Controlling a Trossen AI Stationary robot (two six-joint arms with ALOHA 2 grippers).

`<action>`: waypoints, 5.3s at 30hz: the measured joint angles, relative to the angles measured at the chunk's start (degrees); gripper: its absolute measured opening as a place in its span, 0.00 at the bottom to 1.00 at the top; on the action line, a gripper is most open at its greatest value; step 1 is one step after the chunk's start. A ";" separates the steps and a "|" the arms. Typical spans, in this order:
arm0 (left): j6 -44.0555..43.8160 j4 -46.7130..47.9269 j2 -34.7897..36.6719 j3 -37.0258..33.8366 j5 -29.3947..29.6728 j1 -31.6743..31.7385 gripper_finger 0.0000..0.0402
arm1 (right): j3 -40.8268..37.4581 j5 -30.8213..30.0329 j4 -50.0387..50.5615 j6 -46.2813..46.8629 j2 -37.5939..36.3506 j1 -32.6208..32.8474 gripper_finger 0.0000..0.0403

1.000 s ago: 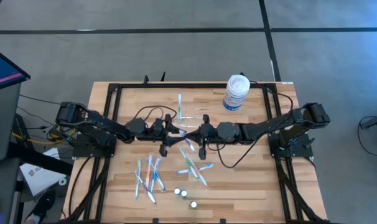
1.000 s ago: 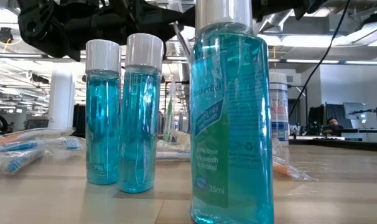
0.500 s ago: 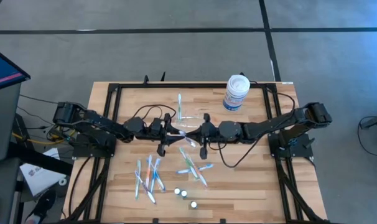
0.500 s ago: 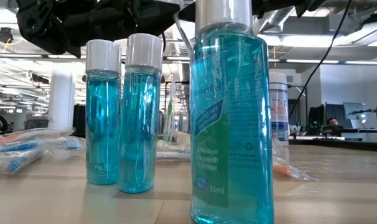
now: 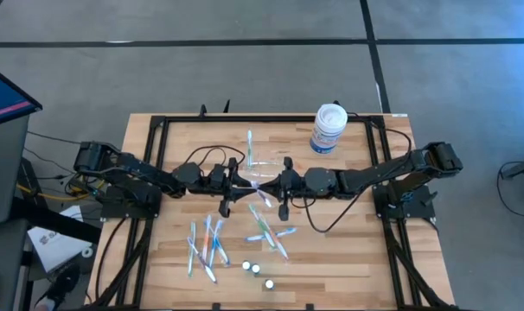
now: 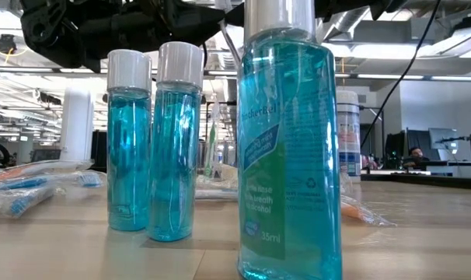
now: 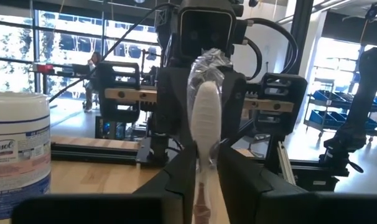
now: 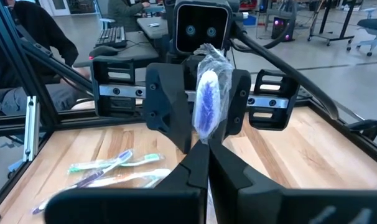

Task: Pick & Place toothbrushing station
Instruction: Put the right purple toothbrush into the transparent organizer, then put the right orange toothbrush into the transparent organizer

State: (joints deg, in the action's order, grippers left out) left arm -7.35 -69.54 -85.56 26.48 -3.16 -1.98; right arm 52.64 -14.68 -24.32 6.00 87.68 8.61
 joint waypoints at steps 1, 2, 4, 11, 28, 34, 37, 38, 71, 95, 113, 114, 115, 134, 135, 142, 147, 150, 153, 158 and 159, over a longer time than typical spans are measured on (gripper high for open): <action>0.00 0.00 0.00 0.00 0.06 0.01 0.10 | 0.00 0.02 0.04 0.00 0.00 0.01 0.00; 0.00 0.00 0.00 0.00 0.09 0.02 0.07 | 0.00 0.00 0.05 0.00 0.00 0.03 0.00; 0.06 -0.02 0.00 -0.02 0.06 0.01 0.03 | 0.00 0.00 0.12 0.00 -0.02 0.03 0.00; 0.74 0.18 0.00 -0.04 -0.30 -0.02 0.01 | 0.00 1.36 0.31 -0.44 -0.02 0.01 0.01; 1.41 9.29 5.38 0.00 0.15 2.36 0.01 | -0.02 2.78 6.82 0.00 -2.28 -0.06 0.27; 3.40 14.47 9.54 0.00 3.46 4.22 0.01 | -0.02 2.78 7.70 1.99 -2.47 0.34 0.28; 4.08 16.74 11.30 0.00 5.94 5.32 0.01 | 0.00 2.79 7.91 2.01 -2.11 1.05 0.28; 4.14 17.56 11.85 0.00 7.01 5.75 0.01 | -0.01 2.80 8.37 2.01 -2.03 1.37 0.28; 3.48 27.22 12.25 0.00 14.31 17.13 0.01 | -0.02 2.80 8.88 2.01 -2.05 5.25 0.28; -2.07 23.31 0.71 0.11 15.76 17.21 0.02 | -0.02 2.80 8.95 1.53 -2.05 5.19 0.28; -3.23 24.42 0.28 -0.04 17.58 17.19 0.13 | -0.02 2.80 9.10 1.53 -2.05 5.17 0.28; -3.24 24.41 0.28 -0.04 17.89 17.19 0.13 | -0.02 2.80 9.10 1.53 -2.05 5.17 0.28; -3.23 24.40 0.28 -0.04 17.99 17.19 0.14 | -0.02 2.80 9.10 1.53 -2.05 5.17 0.28; -3.06 23.93 0.90 -0.02 23.20 17.19 0.50 | -0.02 2.78 9.34 1.53 -2.05 5.17 0.28; -2.93 24.32 1.09 -0.02 23.26 17.19 0.51 | -0.02 2.80 9.34 1.53 -2.03 5.17 0.28; -1.54 24.50 2.13 0.00 23.88 17.32 0.58 | -0.02 2.78 10.62 1.55 -2.03 5.17 0.28; -0.23 25.70 3.60 0.00 25.62 17.34 0.57 | -0.02 2.79 10.69 1.55 -2.03 5.22 0.28; 0.90 28.64 5.73 0.00 26.11 17.34 0.56 | -0.02 2.79 10.82 1.88 -2.03 5.43 0.28; 0.58 32.89 8.17 0.00 26.12 17.23 0.55 | -0.02 2.80 11.89 2.90 -2.03 5.58 0.28; -1.98 39.22 11.21 0.00 23.53 16.12 0.54 | -0.02 2.80 14.18 5.40 -2.03 5.63 0.28; -2.05 40.03 11.46 -0.01 22.48 15.76 0.54 | -0.02 2.80 14.85 6.15 -2.03 5.68 0.28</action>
State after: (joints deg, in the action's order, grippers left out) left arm -9.40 -29.51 -74.10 26.47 19.31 13.78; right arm 52.62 -11.88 -9.48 12.15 85.65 14.29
